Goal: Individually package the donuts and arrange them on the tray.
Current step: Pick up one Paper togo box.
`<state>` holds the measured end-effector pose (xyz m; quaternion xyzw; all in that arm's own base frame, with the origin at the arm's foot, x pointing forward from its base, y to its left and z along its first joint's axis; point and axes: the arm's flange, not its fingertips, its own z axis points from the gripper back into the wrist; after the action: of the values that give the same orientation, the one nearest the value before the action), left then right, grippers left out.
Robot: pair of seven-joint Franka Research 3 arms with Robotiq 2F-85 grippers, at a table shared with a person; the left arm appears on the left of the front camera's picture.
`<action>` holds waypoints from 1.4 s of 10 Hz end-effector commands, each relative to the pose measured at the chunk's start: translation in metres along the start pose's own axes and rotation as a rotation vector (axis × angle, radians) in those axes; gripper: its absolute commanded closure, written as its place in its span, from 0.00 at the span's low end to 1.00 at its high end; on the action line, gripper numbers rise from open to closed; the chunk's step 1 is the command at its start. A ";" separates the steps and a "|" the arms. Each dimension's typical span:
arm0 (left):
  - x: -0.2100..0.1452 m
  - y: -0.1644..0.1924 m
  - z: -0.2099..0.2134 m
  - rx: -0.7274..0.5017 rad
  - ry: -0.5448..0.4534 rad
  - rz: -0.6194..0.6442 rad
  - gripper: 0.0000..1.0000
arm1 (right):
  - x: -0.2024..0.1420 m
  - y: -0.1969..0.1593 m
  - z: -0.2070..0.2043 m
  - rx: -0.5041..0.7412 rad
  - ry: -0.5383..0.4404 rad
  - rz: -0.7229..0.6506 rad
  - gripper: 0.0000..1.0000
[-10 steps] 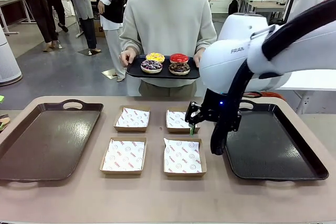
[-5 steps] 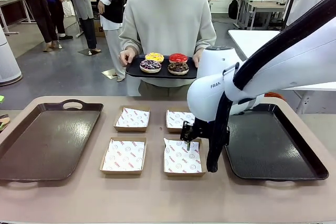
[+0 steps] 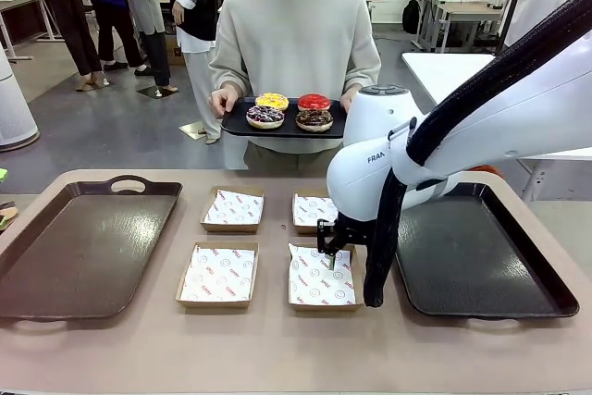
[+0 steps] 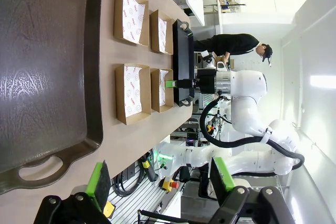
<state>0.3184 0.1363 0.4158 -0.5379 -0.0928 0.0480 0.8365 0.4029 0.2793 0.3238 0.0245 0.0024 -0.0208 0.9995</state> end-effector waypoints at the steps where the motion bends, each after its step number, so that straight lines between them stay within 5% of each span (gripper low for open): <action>1: 0.000 0.000 0.001 -0.015 -0.012 -0.002 0.00 | -0.004 -0.005 -0.002 -0.003 -0.022 0.016 0.65; 2: 0.000 0.000 0.001 -0.015 -0.012 -0.002 0.00 | -0.003 -0.007 -0.002 -0.004 -0.019 0.013 1.00; 10: 0.000 0.000 0.001 -0.015 -0.012 -0.002 0.00 | -0.014 -0.008 0.014 -0.045 -0.010 -0.035 1.00; 14: 0.000 0.000 0.001 -0.015 -0.012 -0.002 0.00 | -0.035 0.003 0.134 -0.075 0.050 0.099 1.00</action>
<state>0.3185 0.1364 0.4157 -0.5379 -0.0927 0.0482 0.8365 0.3669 0.2769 0.4229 -0.0189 0.0190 0.0113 0.9996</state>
